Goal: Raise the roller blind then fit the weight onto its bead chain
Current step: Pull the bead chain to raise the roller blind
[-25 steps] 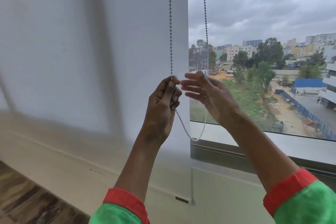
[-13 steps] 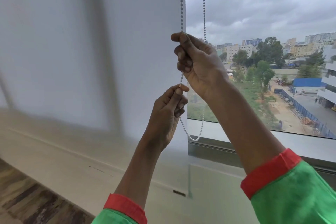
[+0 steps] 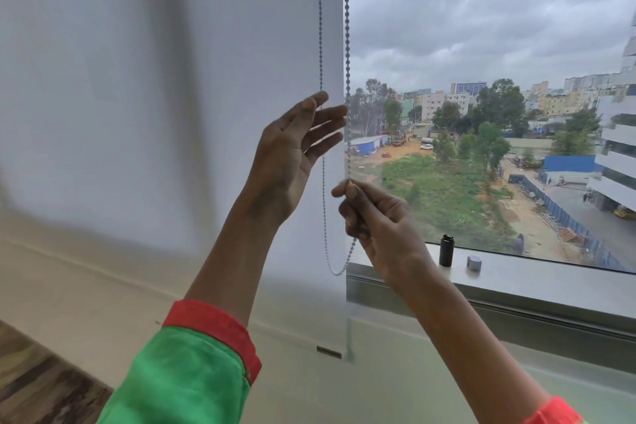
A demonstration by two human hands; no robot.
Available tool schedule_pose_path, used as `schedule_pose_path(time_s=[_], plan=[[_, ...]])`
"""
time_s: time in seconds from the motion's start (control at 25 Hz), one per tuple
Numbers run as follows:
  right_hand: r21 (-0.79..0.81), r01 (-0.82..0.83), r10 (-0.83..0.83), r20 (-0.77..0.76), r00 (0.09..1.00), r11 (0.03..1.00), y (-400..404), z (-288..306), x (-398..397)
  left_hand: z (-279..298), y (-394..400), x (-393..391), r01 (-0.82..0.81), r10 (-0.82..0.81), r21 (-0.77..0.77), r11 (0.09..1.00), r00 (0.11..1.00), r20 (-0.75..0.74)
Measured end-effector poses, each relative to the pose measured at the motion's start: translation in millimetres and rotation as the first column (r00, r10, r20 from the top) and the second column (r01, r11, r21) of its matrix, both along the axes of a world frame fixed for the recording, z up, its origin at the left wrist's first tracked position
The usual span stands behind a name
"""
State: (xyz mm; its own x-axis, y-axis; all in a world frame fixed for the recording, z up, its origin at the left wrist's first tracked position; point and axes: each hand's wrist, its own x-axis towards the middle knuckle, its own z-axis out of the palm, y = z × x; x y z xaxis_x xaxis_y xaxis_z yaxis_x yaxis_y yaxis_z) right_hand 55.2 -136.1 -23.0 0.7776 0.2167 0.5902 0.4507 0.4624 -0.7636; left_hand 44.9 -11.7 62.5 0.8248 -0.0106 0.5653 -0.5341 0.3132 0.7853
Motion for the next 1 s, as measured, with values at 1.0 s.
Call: schedule_pose_path(time_s=[1.0], plan=[[0.027, 0.02, -0.023, 0.099, 0.995, 0.999, 19, 135, -12, -55, -15, -23, 0.037, -0.043, -0.061, 0.997, 0.995, -0.087]])
